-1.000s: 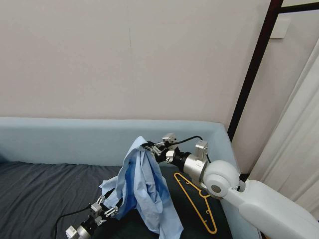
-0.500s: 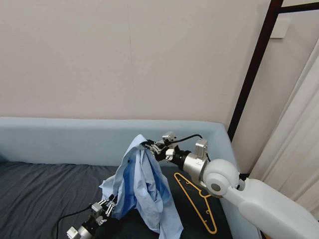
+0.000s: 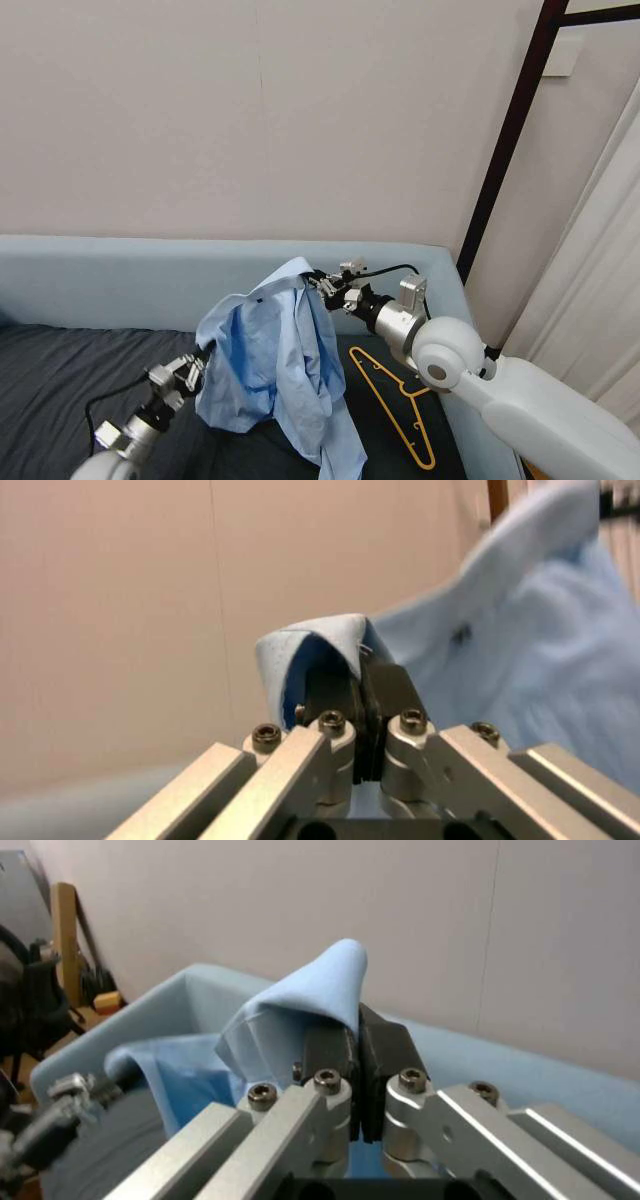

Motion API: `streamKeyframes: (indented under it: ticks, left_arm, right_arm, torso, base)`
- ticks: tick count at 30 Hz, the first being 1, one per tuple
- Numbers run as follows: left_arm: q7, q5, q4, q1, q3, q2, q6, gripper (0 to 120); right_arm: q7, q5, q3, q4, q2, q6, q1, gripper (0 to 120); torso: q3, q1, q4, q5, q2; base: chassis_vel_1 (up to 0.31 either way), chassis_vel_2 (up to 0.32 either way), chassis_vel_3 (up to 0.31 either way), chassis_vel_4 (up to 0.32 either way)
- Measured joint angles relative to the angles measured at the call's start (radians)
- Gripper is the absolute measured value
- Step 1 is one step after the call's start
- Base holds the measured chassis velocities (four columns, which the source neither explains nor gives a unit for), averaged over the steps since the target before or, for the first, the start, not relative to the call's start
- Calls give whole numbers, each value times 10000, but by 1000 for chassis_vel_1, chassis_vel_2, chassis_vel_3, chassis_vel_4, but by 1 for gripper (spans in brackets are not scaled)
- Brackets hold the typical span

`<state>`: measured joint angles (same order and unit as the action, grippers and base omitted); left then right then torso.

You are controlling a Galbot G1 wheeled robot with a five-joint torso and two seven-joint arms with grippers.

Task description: Pick up the clothes from the sofa and hang them on the clothes hanger.

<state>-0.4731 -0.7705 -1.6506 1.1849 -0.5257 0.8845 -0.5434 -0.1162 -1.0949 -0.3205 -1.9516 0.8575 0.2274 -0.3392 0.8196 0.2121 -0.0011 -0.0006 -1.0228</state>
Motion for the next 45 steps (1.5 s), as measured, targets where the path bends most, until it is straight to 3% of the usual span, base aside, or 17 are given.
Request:
streamKeyframes:
  ticks: [1, 2, 3, 5, 6, 10, 11, 14, 16, 20, 24, 31, 32, 36, 44, 45]
  left_arm:
    - [0, 0, 0, 0, 0, 0, 0, 0]
    - [326, -470, -754, -327, -260, -617, 404, 0]
    - [326, -470, -754, -327, -260, -617, 404, 0]
    - [581, -819, -1235, -736, -451, -1234, 763, 0]
    - [581, -819, -1235, -736, -451, -1234, 763, 0]
    - [1077, -1374, -1383, -1802, -523, -2879, 1151, 0]
    - [1077, -1374, -1383, -1802, -523, -2879, 1151, 0]
    - [1448, -1717, -1513, -2452, -523, -3901, 1441, 0]
    - [1537, -1762, -1572, -2579, -522, -4095, 1511, 0]
    - [1826, -1736, -2068, -2737, -634, -4683, 1813, 0]
    - [1944, -1014, -2348, -2145, -555, -4499, 1916, 0]
    - [2490, 1128, -2597, 302, -7, -2857, 2661, 0]
    - [2490, 1128, -2597, 302, -7, -2857, 2661, 0]
    - [2489, 2677, -2466, 1382, 304, -1782, 3019, 0]
    - [2421, 3352, -1835, 1502, 274, -1313, 3060, 0]
    - [2405, 3425, -1651, 1445, 273, -1285, 3041, 0]
  right_arm:
    - [0, 0, 0, 0, 0, 0, 0, 0]
    - [1, -12, 171, -57, -59, -40, 229, 0]
    - [1, -12, 171, -57, -59, -40, 229, 0]
    - [-38, -22, 308, -120, -144, -80, 450, 0]
    - [-38, -22, 308, -120, -144, -80, 450, 0]
    - [-268, -1, 727, -171, -351, -150, 1134, 0]
    - [-268, -1, 727, -171, -351, -150, 1134, 0]
    - [-363, -120, 1177, -220, -575, 118, 1827, 0]
    - [-362, -176, 1240, -244, -667, 251, 2009, 0]
    - [-917, -999, 1391, -904, -1302, 2237, 2773, 0]
    - [-1686, -985, 1122, -1562, -1623, 3477, 2279, 0]
    - [-3168, -357, 443, -2007, -1548, 4216, -913, 0]
    - [-3168, -357, 443, -2007, -1548, 4216, -913, 0]
    - [-3572, -459, 275, -1703, -1076, 4727, -2338, 0]
    - [-3809, -934, 74, -1037, -223, 4513, -2630, 0]
    - [-3926, -1081, 52, -998, -135, 4364, -2674, 4]
  torso:
    - [0, 0, 0, 0, 0]
    - [-1, 0, -1, -2, 0]
    - [-1, 0, -1, -2, 0]
    - [-1, 0, -2, -1, 0]
    - [-1, 0, -2, -1, 0]
    - [0, 0, -2, -4, 0]
    - [0, 0, -2, -4, 0]
    - [0, 0, 2, -2, 0]
    - [0, 0, 1, -2, 1]
    - [-2, 0, -3, 0, 0]
    - [-2, -1, -2, -1, -2]
    - [1, 0, 0, -4, 0]
    - [1, 0, 0, -4, 0]
    - [-1, -2, 0, -3, 0]
    - [-1, -2, 0, -1, 0]
    - [-1, -1, 2, -2, 0]
  base:
    - [0, 0, 0, 0]
    - [0, 0, 0, 0]
    - [0, 0, 0, 0]
    - [0, 0, 0, 0]
    - [0, 0, 0, 0]
    - [0, 0, 0, 0]
    - [0, 0, 0, 0]
    - [0, 0, 0, 0]
    - [0, 0, 0, 0]
    - [0, 0, 0, 0]
    - [0, 0, 0, 0]
    - [0, 0, 0, 0]
    - [0, 0, 0, 0]
    - [0, 0, 0, 0]
    - [0, 0, 0, 0]
    - [0, 0, 0, 0]
